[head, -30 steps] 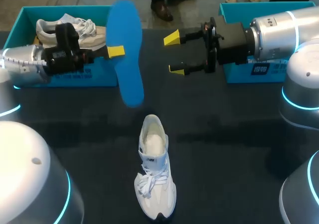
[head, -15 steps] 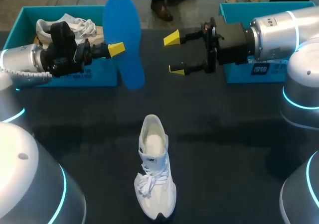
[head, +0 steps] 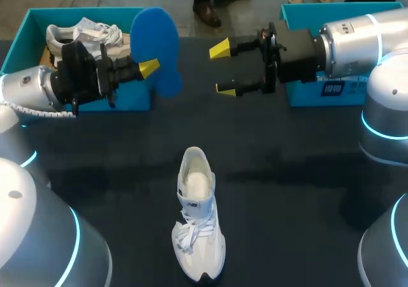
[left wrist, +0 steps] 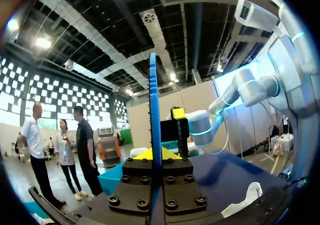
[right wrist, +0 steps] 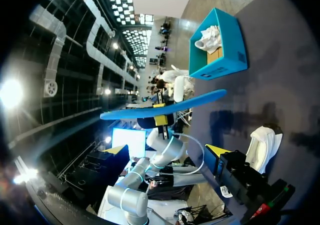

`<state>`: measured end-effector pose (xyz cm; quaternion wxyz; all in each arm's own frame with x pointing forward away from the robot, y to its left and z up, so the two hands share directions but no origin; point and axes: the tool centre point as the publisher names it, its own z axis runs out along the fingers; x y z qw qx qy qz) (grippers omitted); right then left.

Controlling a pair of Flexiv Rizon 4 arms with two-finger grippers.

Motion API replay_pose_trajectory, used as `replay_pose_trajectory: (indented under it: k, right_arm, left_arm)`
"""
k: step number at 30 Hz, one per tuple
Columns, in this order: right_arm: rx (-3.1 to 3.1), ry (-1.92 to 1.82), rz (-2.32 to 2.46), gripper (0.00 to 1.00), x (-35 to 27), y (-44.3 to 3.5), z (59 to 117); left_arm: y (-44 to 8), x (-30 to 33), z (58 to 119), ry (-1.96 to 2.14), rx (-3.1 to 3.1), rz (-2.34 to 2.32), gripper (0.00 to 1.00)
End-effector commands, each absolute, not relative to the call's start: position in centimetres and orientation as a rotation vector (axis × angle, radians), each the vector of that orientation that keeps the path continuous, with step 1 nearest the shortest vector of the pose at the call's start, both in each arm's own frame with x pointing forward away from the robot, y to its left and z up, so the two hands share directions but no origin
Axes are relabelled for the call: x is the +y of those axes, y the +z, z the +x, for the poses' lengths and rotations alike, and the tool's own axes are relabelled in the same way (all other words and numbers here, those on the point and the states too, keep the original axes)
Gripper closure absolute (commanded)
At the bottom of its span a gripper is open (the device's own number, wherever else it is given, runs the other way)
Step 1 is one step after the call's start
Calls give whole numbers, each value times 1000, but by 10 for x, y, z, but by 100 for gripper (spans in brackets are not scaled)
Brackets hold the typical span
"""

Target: Take the shoe out of the shoebox, open the shoe tongue, remove and reinsert the insole, then place the shoe into the shoebox

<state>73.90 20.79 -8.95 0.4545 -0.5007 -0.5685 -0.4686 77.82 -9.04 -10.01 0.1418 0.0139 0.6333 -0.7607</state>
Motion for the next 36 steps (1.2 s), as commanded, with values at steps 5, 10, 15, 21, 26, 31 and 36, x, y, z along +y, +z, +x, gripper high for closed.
replay_pose_trajectory:
  k: [5,10,15,21,26,31,36]
  right_arm:
    - [-1403,-1157,-1240,0,211,-90,739]
    - [-1403,-1157,-1240,0,211,-90,739]
    - [-1403,-1157,-1240,0,211,-90,739]
    - [-1403,-1157,-1240,0,211,-90,739]
    - [-1403,-1157,-1240,0,211,-90,739]
    - [-1403,-1157,-1240,0,211,-90,739]
    - [-1403,-1157,-1240,0,211,-90,739]
  left_arm:
    - [-99,-89,783,-2114,1787,276,100]
    - [-95,-88,784,-1949,1682,534,100]
    - [-96,-88,784,-1752,1592,748,100]
    - [-96,-86,777,-1531,1499,967,100]
    - [-98,-84,777,-1383,1448,1093,100]
    - [-98,-84,777,-1383,1448,1093,100]
    - [-98,-84,777,-1383,1448,1093,100]
